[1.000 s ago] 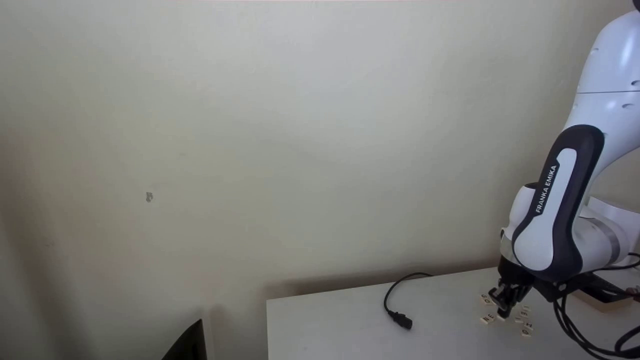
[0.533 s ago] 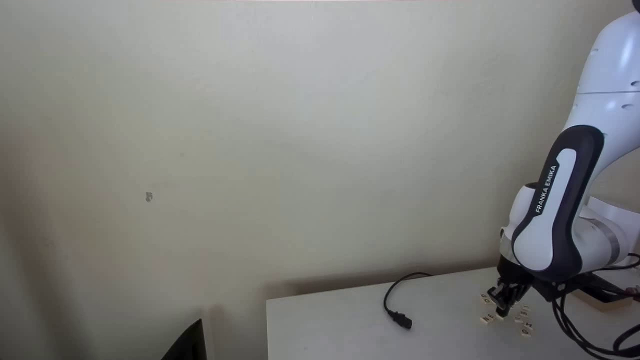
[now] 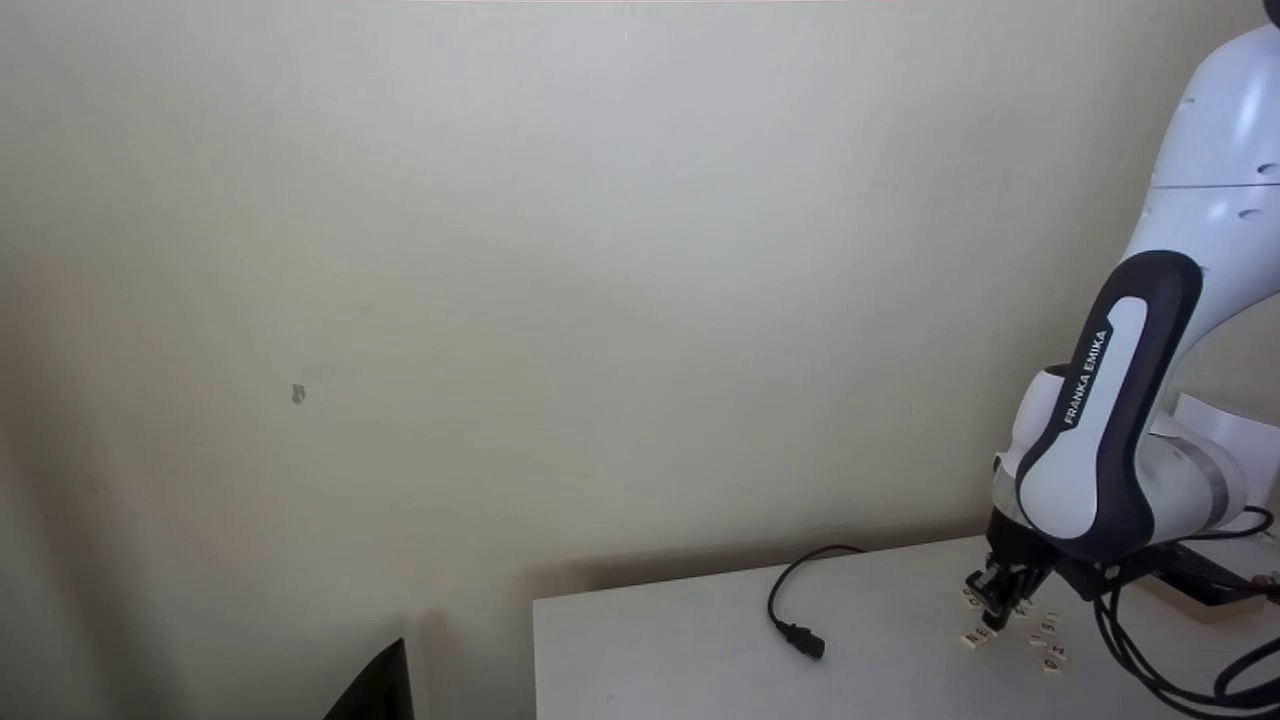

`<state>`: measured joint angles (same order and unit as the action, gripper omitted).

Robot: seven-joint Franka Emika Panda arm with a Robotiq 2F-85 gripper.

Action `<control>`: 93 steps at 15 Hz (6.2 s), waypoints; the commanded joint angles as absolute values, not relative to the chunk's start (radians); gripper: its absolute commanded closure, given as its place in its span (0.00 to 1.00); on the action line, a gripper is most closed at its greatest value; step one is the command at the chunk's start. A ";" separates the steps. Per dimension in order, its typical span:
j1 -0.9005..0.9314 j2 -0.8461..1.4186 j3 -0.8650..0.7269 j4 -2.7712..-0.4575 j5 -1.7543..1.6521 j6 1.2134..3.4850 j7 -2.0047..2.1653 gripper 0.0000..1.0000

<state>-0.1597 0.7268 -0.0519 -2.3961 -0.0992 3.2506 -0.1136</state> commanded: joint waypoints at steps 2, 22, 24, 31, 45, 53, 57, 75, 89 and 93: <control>-0.176 0.775 -0.033 -2.367 -0.096 3.262 -0.111 1.00; -0.192 0.694 -0.028 -2.444 -0.109 3.332 -0.119 1.00; -0.188 0.690 -0.034 -2.451 -0.108 3.341 -0.118 1.00; -0.177 0.660 -0.077 -2.474 -0.092 3.333 -0.106 1.00; -0.215 0.698 -0.080 -2.405 -0.057 3.274 -0.048 1.00; -0.218 0.740 -0.082 -2.357 -0.049 3.243 -0.028 1.00; -0.200 0.770 -0.090 -2.325 -0.052 3.207 -0.033 1.00; -0.100 0.778 -0.144 -2.332 -0.172 3.204 -0.225 1.00; -0.057 0.771 -0.179 -2.358 -0.282 3.222 -0.348 1.00; -0.021 0.775 -0.207 -2.361 -0.298 3.231 -0.364 1.00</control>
<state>-0.0556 0.7450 -0.1809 -2.3506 -0.2643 3.2147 -0.3579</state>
